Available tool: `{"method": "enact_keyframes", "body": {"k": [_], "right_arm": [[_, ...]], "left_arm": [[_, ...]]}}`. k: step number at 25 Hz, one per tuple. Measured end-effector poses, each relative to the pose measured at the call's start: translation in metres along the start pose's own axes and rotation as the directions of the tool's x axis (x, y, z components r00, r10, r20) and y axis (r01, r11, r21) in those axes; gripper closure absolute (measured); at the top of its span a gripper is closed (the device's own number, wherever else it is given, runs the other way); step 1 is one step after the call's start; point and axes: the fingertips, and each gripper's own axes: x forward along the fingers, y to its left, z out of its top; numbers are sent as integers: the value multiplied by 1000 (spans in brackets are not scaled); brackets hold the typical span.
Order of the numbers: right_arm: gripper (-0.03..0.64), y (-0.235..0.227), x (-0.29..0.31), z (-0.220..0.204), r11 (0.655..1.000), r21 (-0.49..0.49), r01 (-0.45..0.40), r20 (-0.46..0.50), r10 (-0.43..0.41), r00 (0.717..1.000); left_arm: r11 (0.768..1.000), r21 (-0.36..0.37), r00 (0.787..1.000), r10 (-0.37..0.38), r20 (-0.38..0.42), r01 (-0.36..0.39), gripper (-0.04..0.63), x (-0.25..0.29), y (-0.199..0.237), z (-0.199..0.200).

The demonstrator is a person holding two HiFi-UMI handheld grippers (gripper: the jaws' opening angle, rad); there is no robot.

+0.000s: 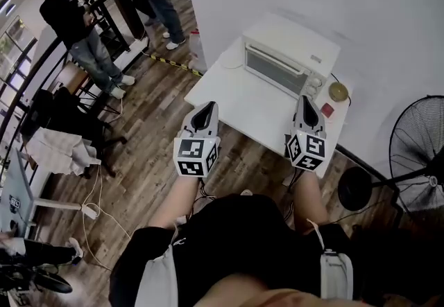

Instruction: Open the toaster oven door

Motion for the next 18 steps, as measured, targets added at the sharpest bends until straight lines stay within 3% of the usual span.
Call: {"method": "enact_keyframes", "body": {"k": [13, 18], "right_arm": [[614, -17, 53, -14, 996, -15, 82, -45, -83, 996], [614, -31, 69, -20, 987, 5, 161, -76, -160, 984]], "left_arm": [[991, -2, 991, -131, -39, 131, 578, 93, 8, -5], [981, -2, 980, -192, -44, 192, 578, 127, 12, -2]]}}
